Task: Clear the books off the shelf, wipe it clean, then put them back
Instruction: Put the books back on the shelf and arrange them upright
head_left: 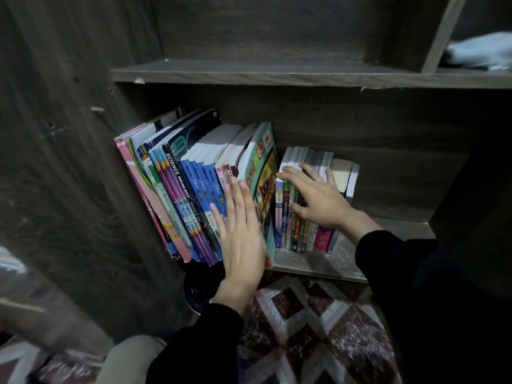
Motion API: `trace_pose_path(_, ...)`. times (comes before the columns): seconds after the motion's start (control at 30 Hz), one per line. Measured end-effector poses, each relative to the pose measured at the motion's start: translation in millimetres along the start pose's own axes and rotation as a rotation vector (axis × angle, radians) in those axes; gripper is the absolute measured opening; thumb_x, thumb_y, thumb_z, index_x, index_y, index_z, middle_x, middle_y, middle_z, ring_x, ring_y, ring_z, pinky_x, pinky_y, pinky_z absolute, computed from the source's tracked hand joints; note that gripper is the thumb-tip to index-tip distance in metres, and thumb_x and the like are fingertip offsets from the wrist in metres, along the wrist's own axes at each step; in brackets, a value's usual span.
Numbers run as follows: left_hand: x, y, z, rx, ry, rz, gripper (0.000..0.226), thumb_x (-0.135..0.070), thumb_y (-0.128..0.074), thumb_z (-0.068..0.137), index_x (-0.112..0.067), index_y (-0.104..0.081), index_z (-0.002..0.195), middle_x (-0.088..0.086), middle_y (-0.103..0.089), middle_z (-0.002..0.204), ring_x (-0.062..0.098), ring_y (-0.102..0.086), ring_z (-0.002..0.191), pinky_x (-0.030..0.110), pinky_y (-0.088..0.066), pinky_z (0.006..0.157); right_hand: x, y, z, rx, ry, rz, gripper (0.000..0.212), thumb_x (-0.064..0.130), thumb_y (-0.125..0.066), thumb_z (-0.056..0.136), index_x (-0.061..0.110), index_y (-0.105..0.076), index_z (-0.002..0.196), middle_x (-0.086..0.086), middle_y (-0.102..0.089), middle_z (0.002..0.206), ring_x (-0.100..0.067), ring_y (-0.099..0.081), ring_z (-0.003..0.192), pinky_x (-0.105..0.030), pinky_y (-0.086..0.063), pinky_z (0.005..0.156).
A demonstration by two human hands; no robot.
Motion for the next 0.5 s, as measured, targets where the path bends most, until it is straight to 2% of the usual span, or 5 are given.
trace_pose_path(0.1,-1,-9,12,-0.013,-0.001,0.034,0.121,0.006,-0.073,0.068,-0.005,0.018,0.147,0.011,0.023,0.155,0.024,0.013,0.146,0.049,0.010,0.115,1,0,2,-0.002,0.007,0.007,0.069,0.034,-0.055,0.092,0.038,-0.015,0.148,0.012,-0.010,0.159,-0.017,0.002,0.148,-0.064,0.001,0.113)
trace_pose_path(0.2,-3,-16,16,0.004,0.018,0.028,0.122,0.015,-0.066,0.064,-0.007,0.021,0.146,0.013,0.016,0.156,0.022,0.018,0.144,0.046,0.016,0.115,4,-1,4,-0.003,0.007,0.009,0.067,0.036,-0.055,0.093,0.037,-0.017,0.148,0.012,-0.011,0.159,-0.017,0.002,0.148,-0.064,0.001,0.113)
trace_pose_path(0.27,-4,-13,14,-0.003,0.019,0.011,0.122,0.013,-0.067,0.065,-0.009,0.019,0.148,0.012,0.013,0.156,0.023,0.015,0.145,0.049,0.012,0.116,5,-2,6,-0.005,0.006,0.011,0.067,0.036,-0.055,0.092,0.038,-0.017,0.147,0.012,-0.011,0.159,-0.018,0.001,0.148,-0.064,0.001,0.113)
trace_pose_path(0.4,0,13,25,-0.074,-0.011,-0.141,0.097,-0.016,-0.067,0.081,-0.015,0.001,0.151,0.013,0.003,0.157,0.026,0.005,0.146,0.046,0.003,0.118,7,-3,8,-0.009,0.017,0.011,0.067,0.037,-0.054,0.092,0.039,-0.016,0.147,0.012,-0.012,0.159,-0.017,0.000,0.147,-0.063,0.002,0.113)
trace_pose_path(0.5,-3,34,69,-0.007,-0.068,-0.033,0.079,-0.033,-0.055,0.091,-0.010,-0.011,0.151,0.009,-0.007,0.159,0.022,0.006,0.146,0.042,0.006,0.118,9,-4,10,-0.009,0.026,0.012,0.067,0.038,-0.054,0.093,0.039,-0.015,0.148,0.013,-0.012,0.159,-0.017,0.000,0.147,-0.063,0.002,0.113)
Point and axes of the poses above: each hand's wrist, its own z-axis towards the middle knuckle, its own y-axis out of the back of the hand, x = y × z, the point moved 8 cm from there along z, towards the middle knuckle
